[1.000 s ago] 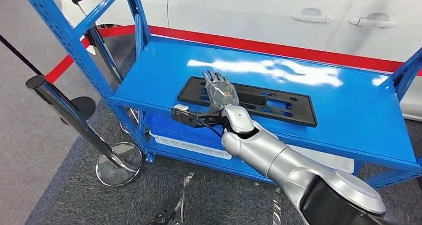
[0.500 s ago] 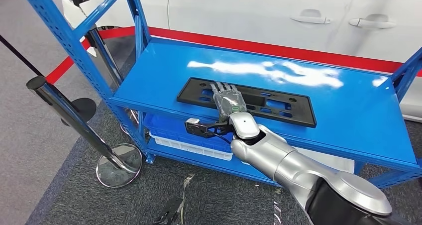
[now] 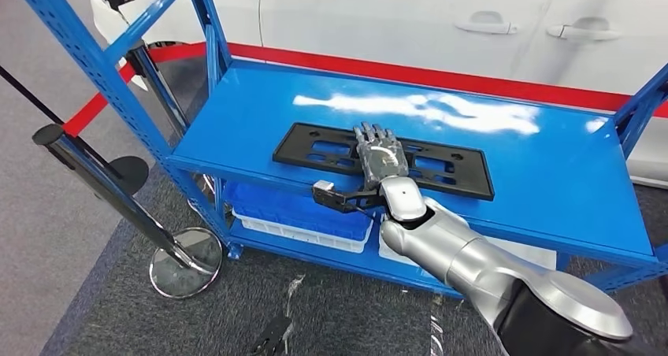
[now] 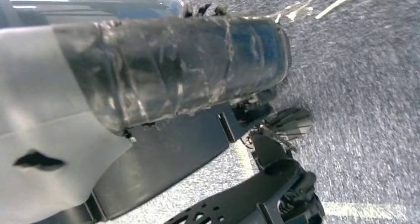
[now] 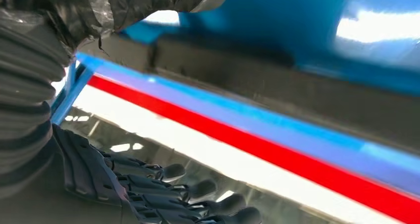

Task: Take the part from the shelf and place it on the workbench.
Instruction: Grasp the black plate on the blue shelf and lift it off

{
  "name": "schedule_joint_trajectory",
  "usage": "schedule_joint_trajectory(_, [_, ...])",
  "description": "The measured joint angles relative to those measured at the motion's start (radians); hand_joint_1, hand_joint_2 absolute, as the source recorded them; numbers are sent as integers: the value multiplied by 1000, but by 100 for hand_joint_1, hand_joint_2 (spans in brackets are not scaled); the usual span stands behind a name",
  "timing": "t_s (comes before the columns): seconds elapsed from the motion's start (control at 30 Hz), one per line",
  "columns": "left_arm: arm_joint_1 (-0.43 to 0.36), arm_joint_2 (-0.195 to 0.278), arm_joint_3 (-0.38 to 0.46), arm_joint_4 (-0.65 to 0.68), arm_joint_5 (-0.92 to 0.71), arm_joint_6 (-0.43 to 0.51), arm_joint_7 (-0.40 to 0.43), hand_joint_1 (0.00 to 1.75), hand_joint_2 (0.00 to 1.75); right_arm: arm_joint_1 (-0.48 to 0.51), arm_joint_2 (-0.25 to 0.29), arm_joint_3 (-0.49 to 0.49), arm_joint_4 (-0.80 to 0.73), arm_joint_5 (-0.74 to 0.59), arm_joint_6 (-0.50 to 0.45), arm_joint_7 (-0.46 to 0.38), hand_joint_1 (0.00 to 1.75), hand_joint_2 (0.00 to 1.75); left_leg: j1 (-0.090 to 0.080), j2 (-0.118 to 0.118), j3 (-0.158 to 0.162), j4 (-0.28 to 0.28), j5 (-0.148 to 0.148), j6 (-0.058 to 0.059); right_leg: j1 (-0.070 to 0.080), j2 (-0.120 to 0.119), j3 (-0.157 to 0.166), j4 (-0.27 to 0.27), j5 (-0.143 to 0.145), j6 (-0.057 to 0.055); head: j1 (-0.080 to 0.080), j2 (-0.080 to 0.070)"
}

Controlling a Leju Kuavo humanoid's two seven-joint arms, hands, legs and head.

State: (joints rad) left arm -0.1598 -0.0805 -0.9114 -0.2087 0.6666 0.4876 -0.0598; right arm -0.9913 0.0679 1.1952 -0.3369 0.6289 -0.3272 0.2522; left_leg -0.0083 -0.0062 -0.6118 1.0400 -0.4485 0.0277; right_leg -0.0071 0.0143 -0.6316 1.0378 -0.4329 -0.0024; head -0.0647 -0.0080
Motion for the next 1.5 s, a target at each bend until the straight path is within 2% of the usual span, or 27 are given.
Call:
schedule_joint_trajectory(0.1, [3, -1, -1, 0, 10, 3, -5, 0, 0, -6, -39, 0, 2, 23, -23, 12, 0, 175, 9, 2, 16, -33, 3, 10, 2, -3, -15, 22, -20, 15, 3, 0])
schedule_joint_trajectory(0.13, [3, -2, -1, 0, 11, 4, -6, 0, 0, -9, -50, 0, 2, 29, -28, 16, 0, 175, 13, 3, 20, -41, 5, 13, 3, -4, -34, 61, -42, 19, 5, 0])
schedule_joint_trajectory(0.2, [3, -3, -1, 0, 12, 4, -7, 0, 0, -11, -70, 0, 3, 43, -35, 31, 0, 175, 12, 5, 22, -43, 5, 18, 1, -4, -93, 185, -92, 25, 7, 0])
schedule_joint_trajectory(0.23, [3, -3, -1, 0, 13, 3, -7, 0, 0, -10, -80, 0, 4, 52, -37, 40, 0, 175, 12, 5, 23, -42, 4, 19, -1, -4, -121, 238, -105, 28, 7, 0])
schedule_joint_trajectory(0.27, [4, -4, -1, 0, 13, 3, -7, 0, 0, -10, -90, 0, 4, 61, -36, 50, 0, 175, 12, 5, 23, -40, 3, 20, -4, -5, -137, 263, -101, 31, 7, 0])
schedule_joint_trajectory(0.3, [4, -4, -2, 0, 15, 3, -7, 0, 0, -10, -100, 0, 5, 71, -35, 59, 0, 175, 13, 4, 24, -36, 0, 19, -8, -5, -133, 247, -79, 34, 7, 0])
schedule_joint_trajectory(0.37, [5, -6, -2, 0, 19, 3, -8, 0, 0, -13, -119, 0, 5, 91, -34, 77, 0, 175, 17, 1, 24, -24, -11, 14, -16, -6, -83, 131, -12, 40, 8, 0])
schedule_joint_trajectory(0.4, [5, -6, -2, 0, 21, 4, -10, 0, 0, -16, -126, 0, 5, 100, -32, 84, 0, 175, 16, -1, 21, -14, -18, 9, -17, -6, -54, 72, 9, 41, 9, 0])
schedule_joint_trajectory(0.47, [6, -6, -2, 0, 27, 14, -20, 0, 0, -19, -137, 0, 4, 115, -20, 91, 0, 175, 13, -3, 13, -2, -24, -2, -15, -4, -30, 21, 12, 36, 10, 0])
schedule_joint_trajectory(0.57, [9, -7, -2, 0, 42, 44, -45, 0, 0, -19, -152, 0, 4, 128, 8, 94, 0, 175, 13, -2, 5, 5, -29, -11, -14, -1, -30, 16, 11, 20, 7, 0])
schedule_joint_trajectory(0.63, [10, -7, -2, 0, 47, 55, -54, 0, 0, -19, -160, 0, 3, 129, 16, 94, 0, 175, 14, 0, -21, 64, -66, -19, -17, -2, -26, 11, 12, 9, 4, 0])
schedule_joint_trajectory(0.67, [9, -7, -3, 0, 47, 57, -56, 0, 0, -19, -162, 0, 3, 130, 17, 94, 7, 175, 15, 1, -49, 122, -94, -22, -17, -2, -25, 10, 12, 5, 3, 0])
schedule_joint_trajectory(0.73, [9, -7, -2, 0, 49, 58, -57, 0, 0, -17, -165, 0, 3, 130, 19, 94, 71, 175, 15, 1, -114, 250, -139, -25, -14, -1, -25, 10, 11, 1, 2, 0])
schedule_joint_trajectory(0.77, [9, -7, -2, 0, 50, 59, -58, 0, 0, -16, -166, 0, 3, 130, 20, 94, 109, 175, 15, 1, -133, 281, -139, -24, -13, -1, -24, 10, 10, 0, 2, 0])
schedule_joint_trajectory(0.8, [10, -7, -2, 0, 53, 60, -59, 0, 0, -15, -167, 0, 3, 130, 22, 93, 141, 175, 14, 1, -134, 274, -121, -22, -11, -1, -23, 10, 10, 0, 3, 0])
schedule_joint_trajectory(0.87, [10, -7, -2, 0, 63, 69, -66, 0, 0, -15, -168, -1, 3, 128, 34, 91, 160, 175, 12, 1, -86, 158, -48, -10, -9, 0, -18, 10, 8, -1, 2, 0])
schedule_joint_trajectory(0.93, [8, -7, -2, 0, 75, 83, -75, 0, 0, -15, -170, -2, 3, 125, 57, 83, 166, 175, 5, 0, -27, 40, -1, 2, -6, 1, -15, 8, 7, 0, 3, 0])
schedule_joint_trajectory(1.03, [9, -7, -2, 0, 86, 103, -83, 0, 0, -6, -175, -4, 2, 122, 88, 64, 171, 175, 0, -1, -4, -9, -1, 8, -5, 1, -16, 2, 12, 12, 1, 0])
schedule_joint_trajectory(1.1, [10, -8, -2, 0, 91, 112, -88, 0, 0, 1, -181, -6, 1, 122, 97, 55, 173, 175, 6, 1, 5, -26, 6, 13, -5, -2, -21, 13, 0, 21, 2, 0])
schedule_joint_trajectory(1.17, [10, -10, -2, 0, 95, 116, -92, 0, 0, 7, -186, -12, 0, 121, 100, 47, 173, 175, 10, 3, 13, -40, 13, 19, -5, -4, -54, 90, -48, 27, 5, 0])
schedule_joint_trajectory(1.23, [10, -10, -2, 0, 97, 117, -93, 0, 0, 17, -189, -18, -1, 120, 100, 42, 173, 175, 10, 4, 14, -40, 13, 23, -5, -4, -110, 218, -103, 33, 6, 0])
schedule_joint_trajectory(1.27, [11, -10, -2, 0, 97, 118, -93, 0, 0, 22, -191, -21, -1, 119, 101, 40, 173, 175, 10, 4, 14, -39, 12, 23, -7, -4, -129, 261, -114, 36, 6, 0])
schedule_joint_trajectory(1.3, [12, -10, -2, 0, 98, 118, -93, 0, 0, 25, -193, -24, -2, 119, 101, 40, 173, 175, 10, 3, 14, -37, 11, 23, -10, -5, -132, 269, -107, 39, 6, 0])
schedule_joint_trajectory(1.33, [13, -10, -2, 0, 98, 118, -93, 0, 0, 25, -194, -26, -3, 120, 100, 40, 174, 175, 12, 2, 14, -33, 9, 22, -14, -5, -115, 235, -82, 42, 6, 0])
schedule_joint_trajectory(1.4, [14, -12, -2, 0, 98, 119, -93, 0, 0, 22, -195, -31, -5, 120, 100, 39, 175, 175, 13, 0, 12, -20, 0, 13, -21, -7, -46, 104, -27, 47, 7, 0])
schedule_joint_trajectory(1.47, [14, -12, -2, 0, 97, 120, -94, 0, 0, 22, -196, -36, -10, 119, 97, 33, 175, 175, 12, -3, 6, -4, -8, 1, -20, -5, -2, 23, -9, 42, 7, 0])
schedule_joint_trajectory(1.5, [14, -12, -2, 0, 97, 121, -96, 0, 0, 23, -196, -40, -12, 119, 95, 29, 175, 175, 10, -4, 4, -2, -9, -3, -16, -4, 1, 18, -13, 35, 7, 0])
